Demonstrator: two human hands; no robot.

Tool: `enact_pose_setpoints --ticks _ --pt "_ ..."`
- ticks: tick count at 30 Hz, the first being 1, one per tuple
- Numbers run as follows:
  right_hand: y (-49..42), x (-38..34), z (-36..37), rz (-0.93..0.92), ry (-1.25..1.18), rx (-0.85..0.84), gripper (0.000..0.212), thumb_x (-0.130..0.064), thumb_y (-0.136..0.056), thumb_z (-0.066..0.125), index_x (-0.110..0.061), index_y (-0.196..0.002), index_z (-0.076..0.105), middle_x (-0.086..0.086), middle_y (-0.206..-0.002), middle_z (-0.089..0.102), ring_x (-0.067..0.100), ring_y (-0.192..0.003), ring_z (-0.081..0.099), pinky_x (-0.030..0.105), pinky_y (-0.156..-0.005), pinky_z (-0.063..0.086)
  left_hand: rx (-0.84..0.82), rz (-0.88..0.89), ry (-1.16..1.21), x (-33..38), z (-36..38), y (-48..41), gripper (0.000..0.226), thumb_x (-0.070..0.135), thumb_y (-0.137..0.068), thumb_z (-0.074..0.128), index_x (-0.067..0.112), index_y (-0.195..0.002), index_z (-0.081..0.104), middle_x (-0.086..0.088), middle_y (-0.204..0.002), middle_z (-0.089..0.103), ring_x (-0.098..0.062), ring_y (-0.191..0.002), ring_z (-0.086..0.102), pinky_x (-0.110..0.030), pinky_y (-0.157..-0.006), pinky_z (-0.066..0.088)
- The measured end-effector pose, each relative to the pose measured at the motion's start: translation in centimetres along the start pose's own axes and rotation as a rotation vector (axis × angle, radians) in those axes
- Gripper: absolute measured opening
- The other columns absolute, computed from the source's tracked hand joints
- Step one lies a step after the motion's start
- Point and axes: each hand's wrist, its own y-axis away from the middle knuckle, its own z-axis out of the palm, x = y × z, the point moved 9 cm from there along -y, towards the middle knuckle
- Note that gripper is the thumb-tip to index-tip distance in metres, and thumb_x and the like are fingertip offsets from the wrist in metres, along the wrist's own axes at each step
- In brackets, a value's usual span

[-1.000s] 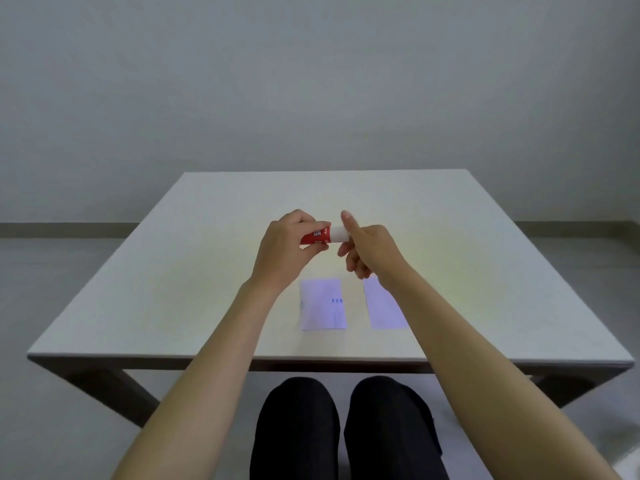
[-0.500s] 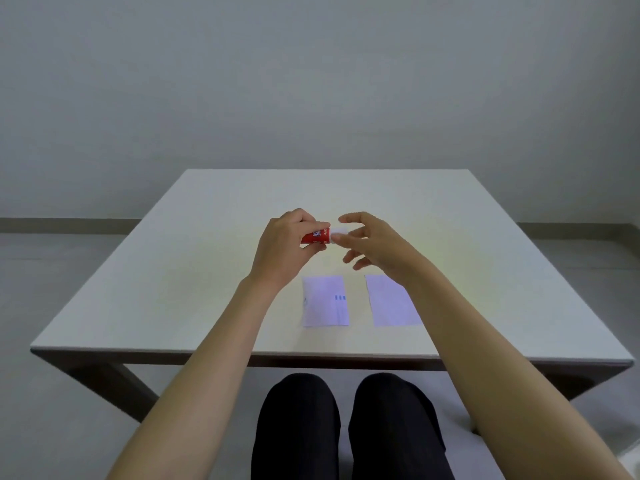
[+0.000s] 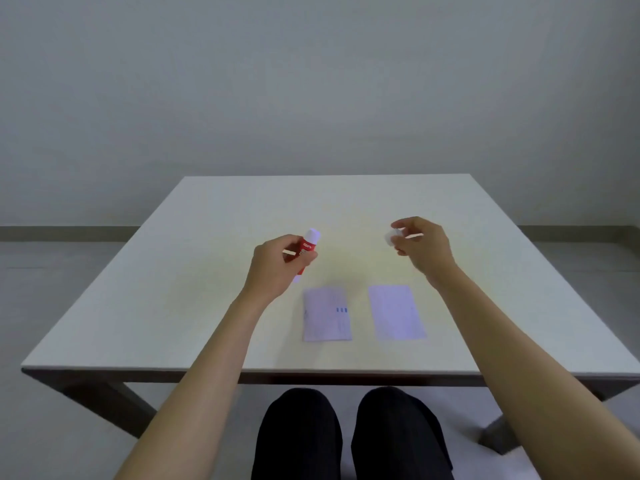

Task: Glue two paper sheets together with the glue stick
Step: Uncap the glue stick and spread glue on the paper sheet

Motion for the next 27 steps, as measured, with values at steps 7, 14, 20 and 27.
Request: enact_pose_setpoints --ticks 7,14,20,27 --pt "-1.8 6.6 -2.6 0.118 0.348 0.124 0.027 -0.004 -0.082 0.062 0.012 -0.103 0.064 0.030 -0.107 0.066 0.042 -0.101 0.061 0.040 -0.087 0.051 0.012 -0.195 0.523 -1.8 0.8 0.2 0.006 0.010 -0.084 0.069 0.012 -0.089 0.071 -0.012 -0.091 0.074 -0.022 -0.084 0.073 -0.027 -0.068 0.059" --pt "-1.6 8.4 -1.5 0.111 0.516 0.042 0.040 -0.010 -0.088 0.049 -0.005 -0.128 0.054 0.021 -0.115 0.061 0.037 -0.108 0.055 0.047 -0.097 0.042 0.022 -0.207 0.583 -2.0 1.5 0.3 0.011 0.009 -0.083 0.070 0.015 -0.091 0.069 -0.012 -0.097 0.075 -0.025 -0.094 0.071 -0.032 -0.085 0.056" --pt "-0.4 4.2 -1.6 -0.013 0.604 0.079 0.072 -0.018 -0.080 0.069 -0.012 -0.142 0.032 0.020 -0.131 0.045 0.037 -0.118 0.047 0.046 -0.098 0.037 0.077 -0.216 0.634 -2.2 2.3 0.4 0.014 0.006 -0.081 0.071 0.003 -0.093 0.065 -0.010 -0.098 0.069 -0.030 -0.104 0.068 -0.033 -0.086 0.056" --pt "6.3 -3.2 6.8 -0.043 -0.363 -0.347 0.035 -0.008 -0.087 0.064 -0.016 -0.120 0.056 0.009 -0.103 0.062 0.022 -0.074 0.067 0.033 -0.077 0.056 0.238 -0.299 0.853 -0.8 4.2 1.0 0.014 0.012 -0.082 0.071 0.005 -0.091 0.062 -0.012 -0.094 0.065 -0.025 -0.093 0.068 -0.029 -0.089 0.053"
